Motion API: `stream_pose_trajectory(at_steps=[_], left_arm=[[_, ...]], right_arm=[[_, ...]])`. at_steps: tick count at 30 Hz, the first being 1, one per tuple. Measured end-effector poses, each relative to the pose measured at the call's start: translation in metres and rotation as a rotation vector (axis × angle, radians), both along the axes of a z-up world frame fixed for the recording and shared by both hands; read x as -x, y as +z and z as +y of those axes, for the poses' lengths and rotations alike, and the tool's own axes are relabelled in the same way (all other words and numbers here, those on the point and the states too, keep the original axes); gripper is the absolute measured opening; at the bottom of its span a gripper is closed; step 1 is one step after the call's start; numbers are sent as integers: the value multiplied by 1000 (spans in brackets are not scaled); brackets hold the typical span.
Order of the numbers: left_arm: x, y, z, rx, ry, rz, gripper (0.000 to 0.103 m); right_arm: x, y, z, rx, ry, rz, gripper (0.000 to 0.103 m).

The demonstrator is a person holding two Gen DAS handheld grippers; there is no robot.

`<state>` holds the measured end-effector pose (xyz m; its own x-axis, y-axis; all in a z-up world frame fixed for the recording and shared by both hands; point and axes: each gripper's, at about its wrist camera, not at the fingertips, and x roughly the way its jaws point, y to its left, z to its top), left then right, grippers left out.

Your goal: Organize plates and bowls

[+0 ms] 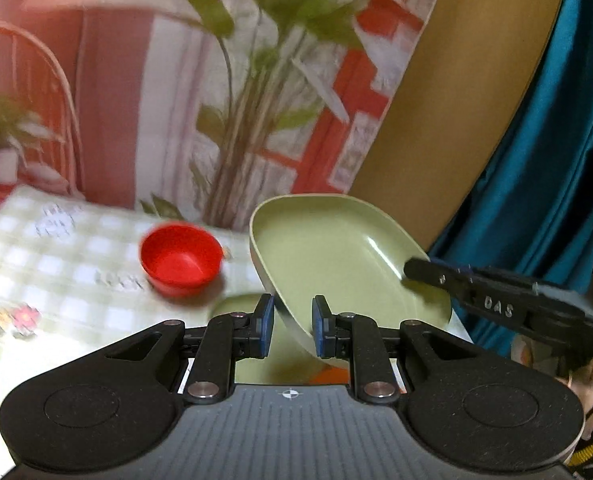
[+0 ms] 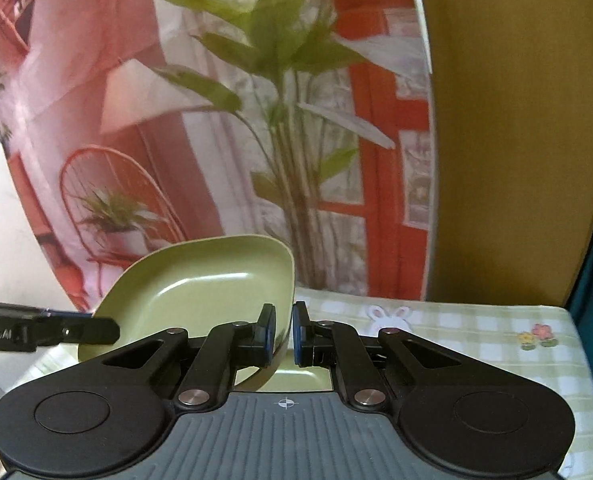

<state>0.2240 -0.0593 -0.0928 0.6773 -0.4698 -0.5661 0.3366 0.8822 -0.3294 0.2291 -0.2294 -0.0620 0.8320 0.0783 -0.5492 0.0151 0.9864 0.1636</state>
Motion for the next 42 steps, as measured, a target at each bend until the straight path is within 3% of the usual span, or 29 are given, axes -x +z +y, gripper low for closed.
stream_pose_trajectory(at_steps=[6,14,25,42], left_arm=[[-2,-48,-33,1,-53,108,22],[1,-93,-67,-85,-125,176,22],[1,-122,-87,-143,-178,227,22],[14,-135,-96,-177,-197,234,22]], right_arm=[[6,-33,-22,39,-6,90,9],[20,-82,-47,18,-24,211,9],[40,-120,-59,-15,-57,297,9],[47,-140,-60,-9,-58,338,9]])
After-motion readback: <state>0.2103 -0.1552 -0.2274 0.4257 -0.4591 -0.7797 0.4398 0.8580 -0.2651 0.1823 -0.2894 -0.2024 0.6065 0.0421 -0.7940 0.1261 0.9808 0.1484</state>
